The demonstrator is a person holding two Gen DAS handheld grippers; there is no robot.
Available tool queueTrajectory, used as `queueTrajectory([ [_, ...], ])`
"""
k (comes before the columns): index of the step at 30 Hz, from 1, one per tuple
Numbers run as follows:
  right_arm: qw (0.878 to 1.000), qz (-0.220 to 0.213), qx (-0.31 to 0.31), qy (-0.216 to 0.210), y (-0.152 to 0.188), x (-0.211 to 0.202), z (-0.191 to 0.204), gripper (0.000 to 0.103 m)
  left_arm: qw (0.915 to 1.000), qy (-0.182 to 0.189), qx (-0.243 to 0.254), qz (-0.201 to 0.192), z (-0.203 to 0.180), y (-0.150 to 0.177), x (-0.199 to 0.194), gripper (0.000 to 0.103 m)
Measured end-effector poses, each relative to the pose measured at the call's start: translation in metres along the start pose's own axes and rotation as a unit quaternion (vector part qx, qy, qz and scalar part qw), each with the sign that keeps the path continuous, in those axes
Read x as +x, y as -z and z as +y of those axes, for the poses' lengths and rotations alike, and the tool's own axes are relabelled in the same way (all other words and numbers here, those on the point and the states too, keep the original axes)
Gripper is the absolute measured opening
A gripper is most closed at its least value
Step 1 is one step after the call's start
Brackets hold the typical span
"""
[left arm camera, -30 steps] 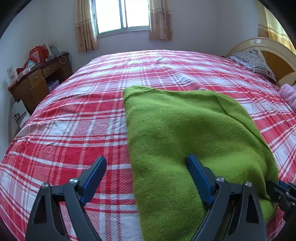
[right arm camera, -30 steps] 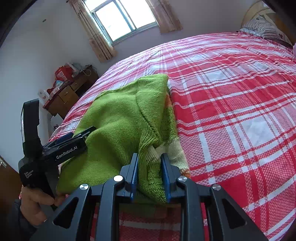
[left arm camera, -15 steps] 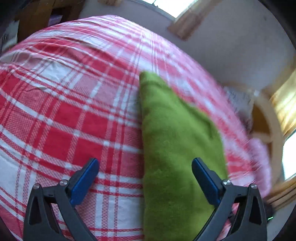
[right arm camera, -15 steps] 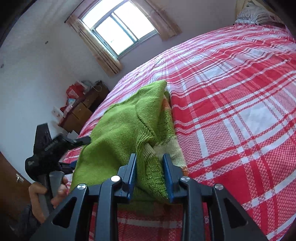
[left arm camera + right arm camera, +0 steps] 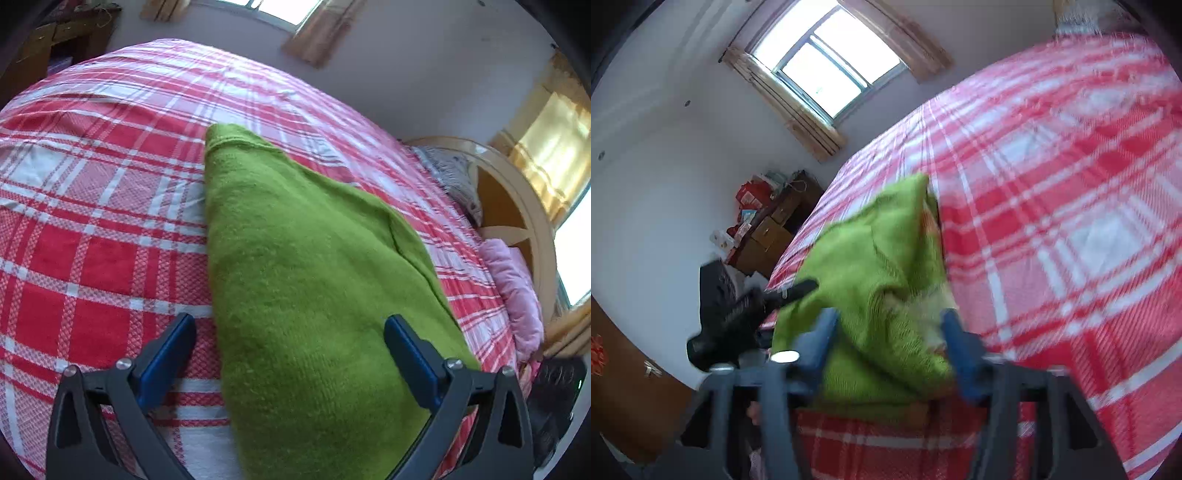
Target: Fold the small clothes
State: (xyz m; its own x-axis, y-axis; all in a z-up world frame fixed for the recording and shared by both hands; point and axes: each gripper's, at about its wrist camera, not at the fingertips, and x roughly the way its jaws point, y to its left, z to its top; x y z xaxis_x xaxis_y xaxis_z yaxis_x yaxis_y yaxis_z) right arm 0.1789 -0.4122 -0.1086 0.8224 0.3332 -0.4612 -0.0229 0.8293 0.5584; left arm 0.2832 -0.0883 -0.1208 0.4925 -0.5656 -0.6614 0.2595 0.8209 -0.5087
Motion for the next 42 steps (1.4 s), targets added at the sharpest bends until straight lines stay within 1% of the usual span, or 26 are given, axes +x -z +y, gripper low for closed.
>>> queueTrajectory([
  [2,1.0,0.003,-0.014,0.009,-0.015,0.006,0.002,0.073,0.9997,0.019,-0.009,-0.008,0.008,0.002,-0.006,0.103],
  [4,1.0,0.015,-0.024,-0.001,-0.026,0.019,0.003,0.073,0.9997,0.022,-0.007,-0.011,0.009,0.002,-0.006,0.103],
  [7,0.998,0.049,-0.046,0.001,-0.035,0.048,0.006,0.073,0.9998,0.02,0.006,-0.005,0.006,-0.001,-0.002,0.103],
  [9,0.994,0.078,-0.074,0.0,-0.035,0.071,0.014,0.073,0.9997,0.023,0.007,-0.005,0.004,-0.005,0.002,0.102],
  [10,0.992,0.088,-0.085,0.008,-0.032,0.077,0.018,0.073,0.9997,0.023,0.006,-0.007,0.004,-0.005,0.002,0.098],
  [11,0.991,0.097,-0.095,0.022,-0.03,0.084,0.02,0.073,0.9997,0.024,0.006,-0.009,0.005,-0.004,0.001,0.09],
  [12,0.989,0.102,-0.097,0.038,-0.031,0.09,0.022,0.073,0.9995,0.03,0.006,-0.009,0.005,-0.004,0.002,0.086],
  [13,0.989,0.1,-0.094,0.045,-0.033,0.091,0.022,0.073,0.9992,0.039,0.005,-0.008,0.005,-0.004,0.003,0.079],
  [15,0.99,0.105,-0.076,0.054,-0.033,0.097,0.018,0.073,0.9994,0.034,0.01,-0.004,0.003,-0.005,0.005,0.077],
  [18,0.989,0.119,-0.069,0.058,-0.033,0.102,0.018,0.073,0.9996,0.02,0.019,-0.002,-0.004,-0.003,0.004,0.068],
  [20,0.988,0.132,-0.061,0.048,-0.031,0.102,0.019,0.068,0.9997,0.023,0.007,0.001,-0.002,-0.001,0.0,0.061],
  [21,0.988,0.139,-0.054,0.04,-0.033,0.104,0.019,0.062,0.9996,0.027,-0.003,0.003,-0.001,0.0,-0.002,0.059],
  [22,0.988,0.144,-0.046,0.033,-0.031,0.102,0.02,0.058,0.9994,0.031,-0.013,0.004,0.0,0.002,-0.006,0.055],
  [23,0.988,0.145,-0.044,0.032,-0.027,0.099,0.021,0.057,0.9993,0.032,-0.016,0.006,0.0,0.004,-0.009,0.053],
  [27,0.987,0.155,-0.044,0.025,-0.008,0.082,0.029,0.055,0.9995,0.022,-0.003,0.021,-0.007,0.021,-0.028,0.053],
  [32,0.982,0.183,-0.05,-0.013,0.035,0.043,0.042,0.055,0.9983,0.034,-0.016,0.044,-0.001,0.061,-0.065,0.053],
  [34,0.98,0.192,-0.054,-0.025,0.053,0.028,0.048,0.055,0.998,0.036,-0.018,0.048,0.002,0.08,-0.082,0.053],
  [36,0.979,0.195,-0.058,-0.03,0.069,0.016,0.053,0.055,0.9977,0.038,-0.023,0.053,0.004,0.092,-0.092,0.053],
  [39,0.979,0.187,-0.076,-0.03,0.084,0.005,0.06,0.057,0.9975,0.036,-0.024,0.055,0.007,0.102,-0.099,0.056],
  [40,0.981,0.178,-0.08,-0.024,0.085,0.003,0.06,0.059,0.9982,0.029,-0.02,0.049,0.007,0.101,-0.1,0.061],
  [42,0.985,0.158,-0.069,-0.015,0.08,-0.003,0.057,0.06,0.9986,0.02,-0.021,0.045,0.006,0.096,-0.101,0.063],
])
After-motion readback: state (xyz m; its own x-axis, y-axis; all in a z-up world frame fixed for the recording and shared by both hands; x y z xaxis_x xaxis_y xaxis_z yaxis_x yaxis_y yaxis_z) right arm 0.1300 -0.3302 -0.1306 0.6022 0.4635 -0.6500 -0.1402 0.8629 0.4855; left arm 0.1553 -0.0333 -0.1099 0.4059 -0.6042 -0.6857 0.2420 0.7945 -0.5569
